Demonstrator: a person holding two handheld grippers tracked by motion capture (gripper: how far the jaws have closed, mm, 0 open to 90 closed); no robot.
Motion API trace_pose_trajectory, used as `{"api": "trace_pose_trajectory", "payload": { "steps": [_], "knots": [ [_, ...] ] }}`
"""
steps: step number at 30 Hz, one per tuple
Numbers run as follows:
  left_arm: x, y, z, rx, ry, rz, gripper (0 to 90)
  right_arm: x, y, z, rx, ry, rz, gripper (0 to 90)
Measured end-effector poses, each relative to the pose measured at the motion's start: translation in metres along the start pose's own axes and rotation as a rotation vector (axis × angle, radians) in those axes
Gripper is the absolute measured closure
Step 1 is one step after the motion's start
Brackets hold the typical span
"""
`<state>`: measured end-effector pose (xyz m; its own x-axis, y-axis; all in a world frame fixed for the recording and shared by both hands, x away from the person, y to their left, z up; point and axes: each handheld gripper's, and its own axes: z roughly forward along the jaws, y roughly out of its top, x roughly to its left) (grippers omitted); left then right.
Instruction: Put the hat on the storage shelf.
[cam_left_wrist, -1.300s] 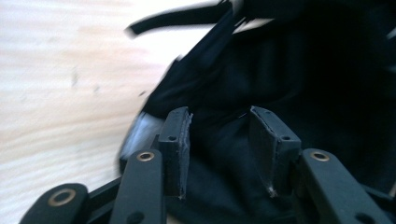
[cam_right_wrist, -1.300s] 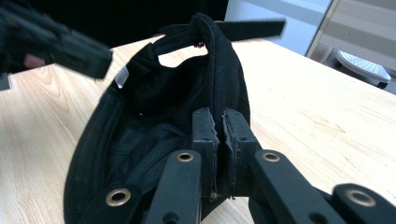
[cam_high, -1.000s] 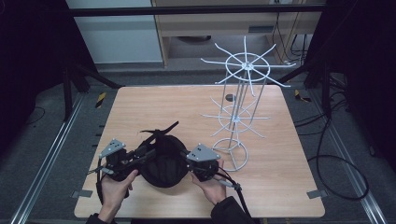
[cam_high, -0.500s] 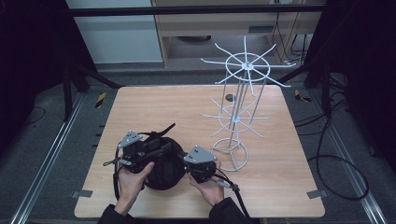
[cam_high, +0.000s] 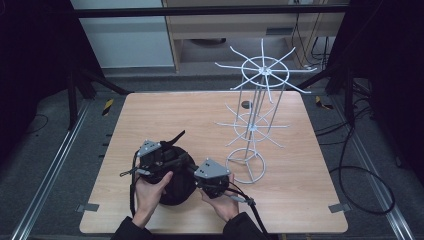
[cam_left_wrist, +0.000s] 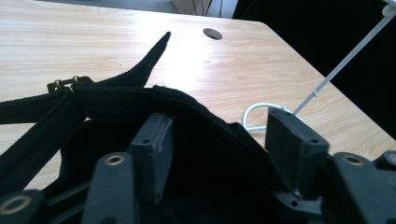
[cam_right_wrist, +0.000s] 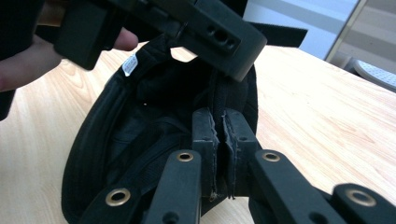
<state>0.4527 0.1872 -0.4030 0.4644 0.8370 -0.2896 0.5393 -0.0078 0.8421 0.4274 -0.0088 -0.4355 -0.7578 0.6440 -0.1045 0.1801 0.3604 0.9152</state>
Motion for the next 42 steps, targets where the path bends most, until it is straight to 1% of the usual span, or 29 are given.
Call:
{"api": "trace_pose_trajectory", "payload": {
  "steps": [3, 5, 7, 9, 11, 13, 15, 17, 20, 22, 27, 32, 36, 37, 38, 40, 41, 42],
  "knots": [
    [0.002, 0.000, -0.002, -0.008, 0.006, -0.003, 50.1, 0.002, 0.001, 0.002, 0.000, 0.021, 0.010, 84.6],
    [0.003, -0.001, -0.003, -0.013, 0.004, -0.010, 58.0, 0.004, 0.001, 0.003, 0.003, 0.032, 0.007, 84.3],
    [0.004, -0.001, -0.005, -0.017, -0.002, -0.020, 63.8, 0.005, 0.001, 0.004, 0.006, 0.039, 0.006, 83.8],
    [0.004, -0.001, -0.007, -0.015, -0.008, -0.022, 69.7, 0.006, 0.002, 0.004, 0.002, 0.053, 0.015, 81.5],
    [0.005, -0.002, -0.008, -0.021, -0.011, -0.021, 76.3, 0.005, 0.003, 0.003, -0.008, 0.076, 0.033, 76.1],
    [0.005, -0.001, -0.009, -0.029, -0.018, -0.020, 77.5, 0.005, 0.004, 0.000, -0.018, 0.104, 0.051, 73.0],
    [0.006, 0.000, -0.012, -0.038, -0.025, -0.022, 78.5, 0.004, 0.005, -0.007, -0.029, 0.134, 0.056, 70.1],
    [0.006, 0.001, -0.016, -0.051, -0.026, -0.014, 79.0, 0.002, 0.006, -0.015, -0.047, 0.145, 0.056, 67.6],
    [0.006, 0.005, -0.025, -0.070, -0.033, -0.002, 80.2, -0.004, 0.008, -0.025, -0.074, 0.124, 0.080, 66.0],
    [0.006, 0.007, -0.033, -0.084, -0.040, 0.010, 80.7, -0.008, 0.009, -0.028, -0.069, 0.090, 0.079, 64.9],
    [0.006, 0.012, -0.048, -0.121, -0.076, 0.048, 81.3, -0.012, 0.005, -0.026, -0.049, 0.066, 0.086, 62.0],
    [0.001, 0.013, -0.052, -0.124, -0.106, 0.088, 81.5, -0.013, -0.001, -0.020, -0.031, 0.070, 0.090, 58.2],
    [-0.004, 0.014, -0.052, -0.122, -0.130, 0.121, 81.8, -0.016, -0.002, -0.017, -0.037, 0.092, 0.091, 53.8],
    [-0.004, 0.014, -0.052, -0.122, -0.130, 0.121, 81.9, -0.016, -0.002, -0.017, -0.037, 0.092, 0.091, 53.8],
    [-0.004, 0.014, -0.052, -0.123, -0.151, 0.132, 82.0, -0.017, -0.002, -0.015, -0.037, 0.118, 0.100, 51.9],
    [-0.005, 0.014, -0.052, -0.122, -0.165, 0.138, 82.1, -0.019, -0.003, -0.013, -0.037, 0.134, 0.099, 52.0],
    [-0.006, 0.015, -0.052, -0.123, -0.179, 0.144, 82.1, -0.019, -0.003, -0.012, -0.036, 0.139, 0.100, 52.3],
    [-0.007, 0.015, -0.052, -0.120, -0.183, 0.148, 82.2, -0.020, -0.004, -0.010, -0.037, 0.152, 0.103, 54.9]
  ]
}}
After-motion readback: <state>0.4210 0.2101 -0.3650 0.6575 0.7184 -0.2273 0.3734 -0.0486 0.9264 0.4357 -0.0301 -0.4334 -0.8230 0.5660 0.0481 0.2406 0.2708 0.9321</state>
